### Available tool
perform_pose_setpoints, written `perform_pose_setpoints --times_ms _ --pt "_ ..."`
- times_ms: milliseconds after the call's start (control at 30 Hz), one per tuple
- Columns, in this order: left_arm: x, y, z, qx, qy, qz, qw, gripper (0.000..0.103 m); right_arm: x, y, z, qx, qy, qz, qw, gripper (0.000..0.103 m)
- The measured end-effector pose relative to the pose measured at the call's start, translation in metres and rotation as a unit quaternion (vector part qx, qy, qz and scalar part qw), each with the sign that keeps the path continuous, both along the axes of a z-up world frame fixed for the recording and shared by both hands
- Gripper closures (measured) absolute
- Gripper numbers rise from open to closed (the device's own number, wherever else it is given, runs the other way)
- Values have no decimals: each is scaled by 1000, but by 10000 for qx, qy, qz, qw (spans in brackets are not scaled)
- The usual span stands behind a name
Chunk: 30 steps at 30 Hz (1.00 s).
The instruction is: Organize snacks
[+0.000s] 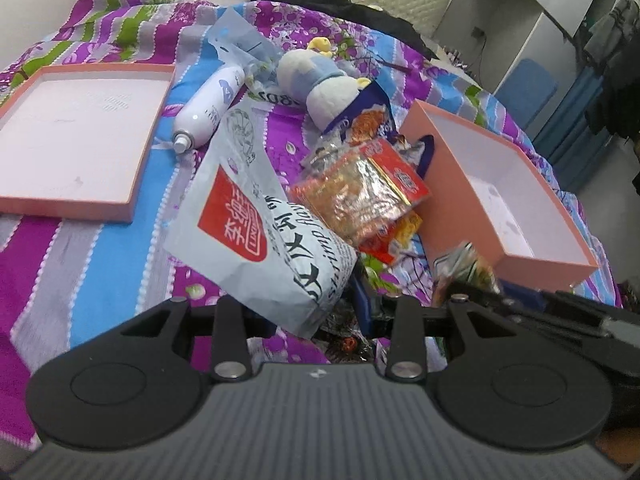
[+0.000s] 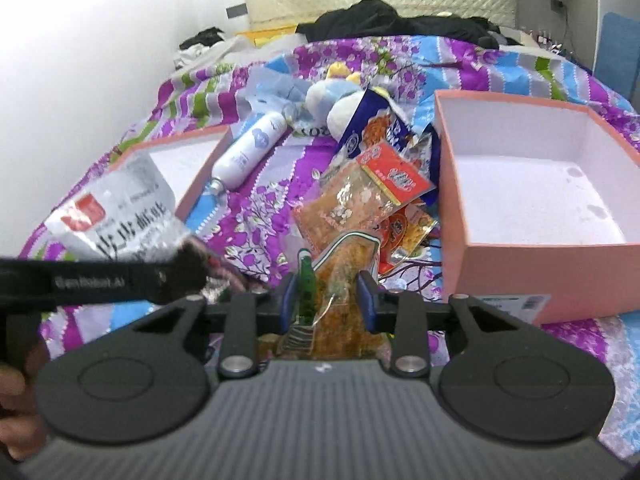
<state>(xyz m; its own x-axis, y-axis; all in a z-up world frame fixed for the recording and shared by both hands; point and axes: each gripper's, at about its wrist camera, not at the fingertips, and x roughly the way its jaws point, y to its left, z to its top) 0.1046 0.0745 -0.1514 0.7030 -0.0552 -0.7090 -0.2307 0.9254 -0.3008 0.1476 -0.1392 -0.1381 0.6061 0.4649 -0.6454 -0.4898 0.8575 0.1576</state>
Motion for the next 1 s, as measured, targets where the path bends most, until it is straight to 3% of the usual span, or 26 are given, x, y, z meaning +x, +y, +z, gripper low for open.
perform_pose_setpoints --times_ms 500,1000 --pt "-37 -55 80 172 -327 -363 9987 61 -49 -54 66 322 -609 -494 9964 68" --pt "-18 -121 118 61 -651 -972 9931 61 -55 -116 94 358 -949 -1259 9869 68"
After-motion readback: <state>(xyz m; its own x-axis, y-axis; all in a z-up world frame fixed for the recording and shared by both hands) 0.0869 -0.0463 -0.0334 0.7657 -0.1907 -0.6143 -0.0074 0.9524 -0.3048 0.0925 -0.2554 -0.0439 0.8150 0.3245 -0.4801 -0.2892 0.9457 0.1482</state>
